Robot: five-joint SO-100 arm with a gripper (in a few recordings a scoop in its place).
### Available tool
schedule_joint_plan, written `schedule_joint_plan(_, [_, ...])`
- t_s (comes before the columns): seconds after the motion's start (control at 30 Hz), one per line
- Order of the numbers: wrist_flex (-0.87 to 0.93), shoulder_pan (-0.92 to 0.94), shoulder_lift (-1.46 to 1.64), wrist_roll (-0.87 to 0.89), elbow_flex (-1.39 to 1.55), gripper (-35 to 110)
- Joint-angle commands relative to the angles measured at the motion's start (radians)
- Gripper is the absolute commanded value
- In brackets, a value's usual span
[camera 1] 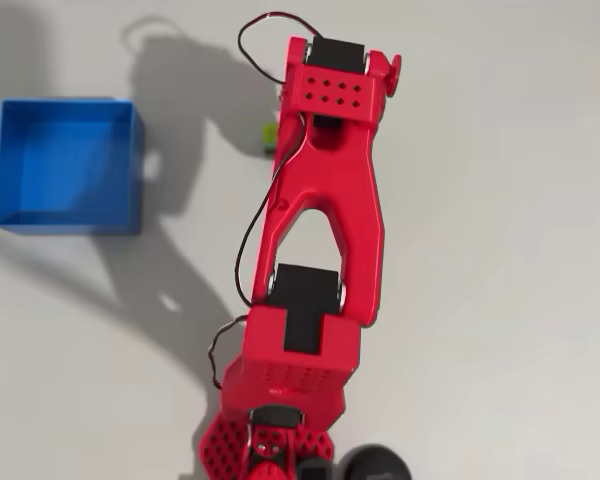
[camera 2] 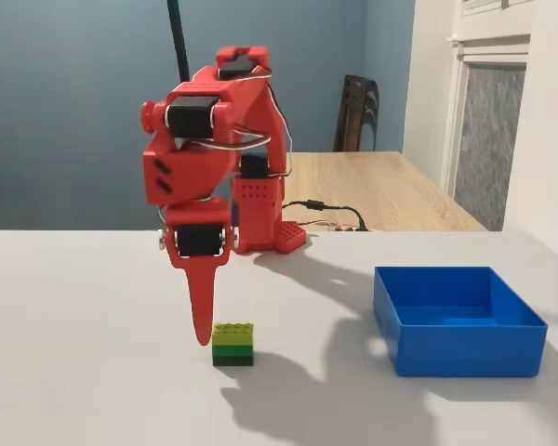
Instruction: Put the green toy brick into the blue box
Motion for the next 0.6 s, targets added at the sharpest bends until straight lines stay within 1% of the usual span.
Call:
schedule_joint_plan(0.0, [0.008,-0.009,0.006,-0.020,-0.078,24])
schedule_joint_plan(0.57, [0.008,-0.095,-0.017,0.034,-0.074,18])
